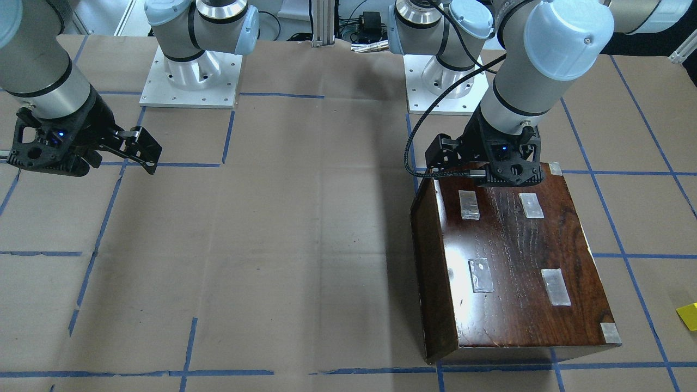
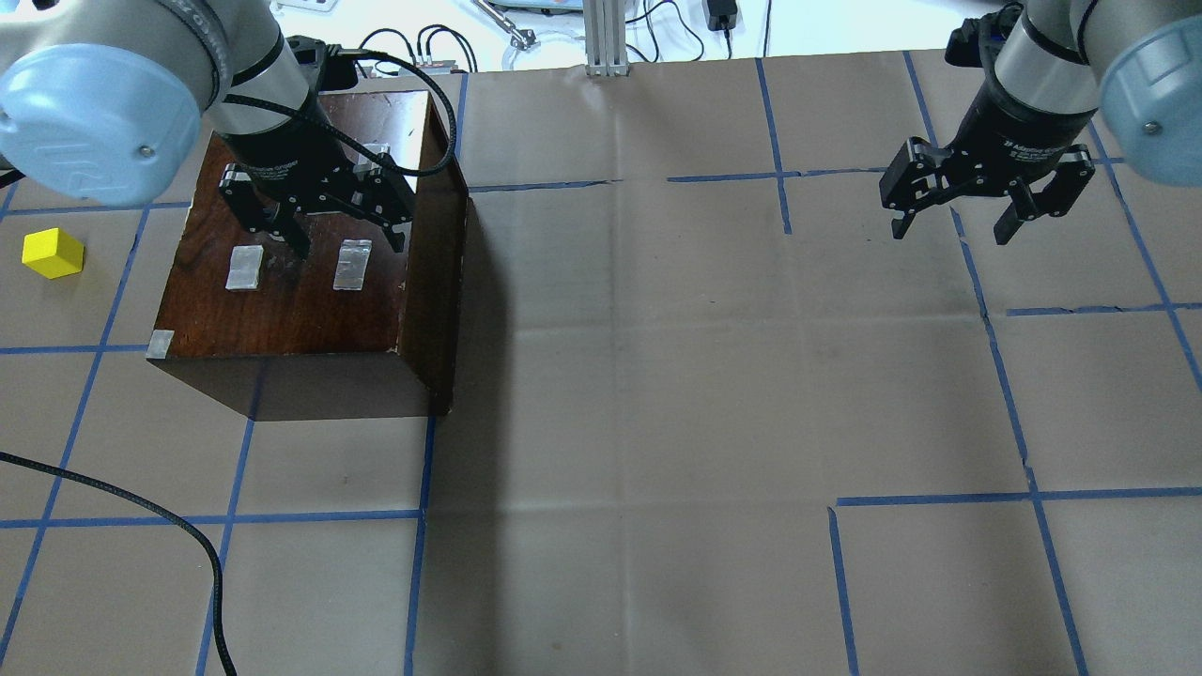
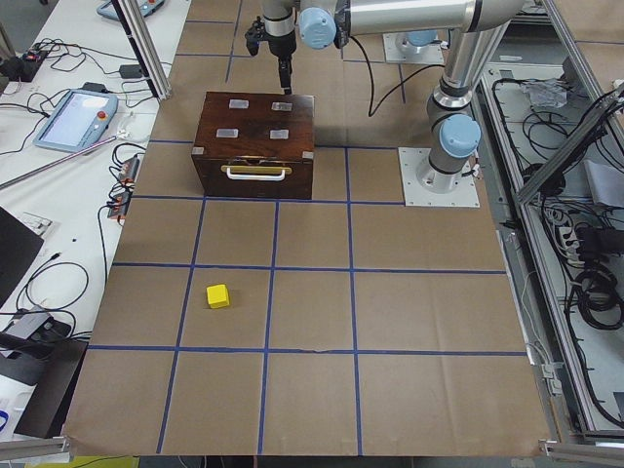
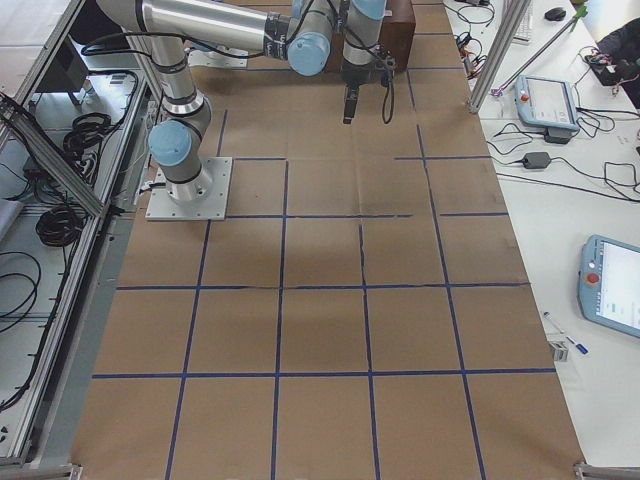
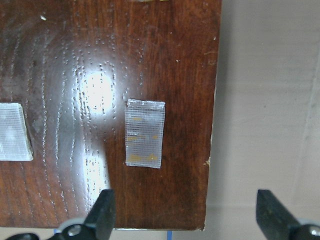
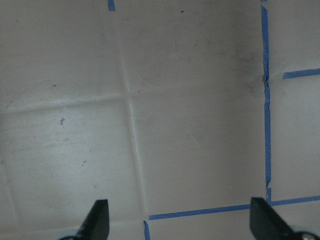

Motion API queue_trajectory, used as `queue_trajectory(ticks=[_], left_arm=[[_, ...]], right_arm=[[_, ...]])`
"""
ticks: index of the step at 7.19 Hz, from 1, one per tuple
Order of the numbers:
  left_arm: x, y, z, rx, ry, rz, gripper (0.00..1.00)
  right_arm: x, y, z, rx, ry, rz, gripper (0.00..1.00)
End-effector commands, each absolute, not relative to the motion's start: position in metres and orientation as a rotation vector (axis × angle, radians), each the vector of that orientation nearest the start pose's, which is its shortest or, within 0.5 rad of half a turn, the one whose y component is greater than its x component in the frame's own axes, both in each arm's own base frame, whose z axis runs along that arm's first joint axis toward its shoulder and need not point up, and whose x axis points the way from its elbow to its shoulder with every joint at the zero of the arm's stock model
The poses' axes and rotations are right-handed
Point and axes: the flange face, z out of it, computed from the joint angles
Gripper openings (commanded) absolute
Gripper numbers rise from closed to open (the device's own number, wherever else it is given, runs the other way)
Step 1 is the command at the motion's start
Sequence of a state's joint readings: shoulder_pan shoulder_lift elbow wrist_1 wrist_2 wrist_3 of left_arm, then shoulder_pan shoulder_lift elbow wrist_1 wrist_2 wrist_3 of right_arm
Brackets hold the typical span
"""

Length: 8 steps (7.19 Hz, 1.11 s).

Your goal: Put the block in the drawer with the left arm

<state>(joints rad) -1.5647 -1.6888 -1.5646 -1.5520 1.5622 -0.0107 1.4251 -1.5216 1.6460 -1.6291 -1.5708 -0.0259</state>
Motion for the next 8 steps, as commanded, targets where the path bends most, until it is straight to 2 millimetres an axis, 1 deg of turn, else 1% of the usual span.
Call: queue_trajectory(ticks=[1,4,5,8], left_arm=[[-0.131,-0.5304,0.4332,-0.027,3.147,0.143,0.99],[-0.1308,-0.5295,0.4325,-0.027,3.146,0.145,0.99],[-0.1307,-0.5274,0.4365,-0.027,3.145,0.133,0.99],[-0.1283,-0.5269,0.4391,-0.034,3.145,0.123,0.99]], right_arm=[[0.0589,-0.517,0.4324,0.187,3.129,0.103,1.0],[0.0589,-0.517,0.4324,0.187,3.129,0.103,1.0],[0.0589,-0.517,0.4324,0.187,3.129,0.103,1.0],[0.0588,-0.5174,0.4317,0.19,3.128,0.105,1.0]])
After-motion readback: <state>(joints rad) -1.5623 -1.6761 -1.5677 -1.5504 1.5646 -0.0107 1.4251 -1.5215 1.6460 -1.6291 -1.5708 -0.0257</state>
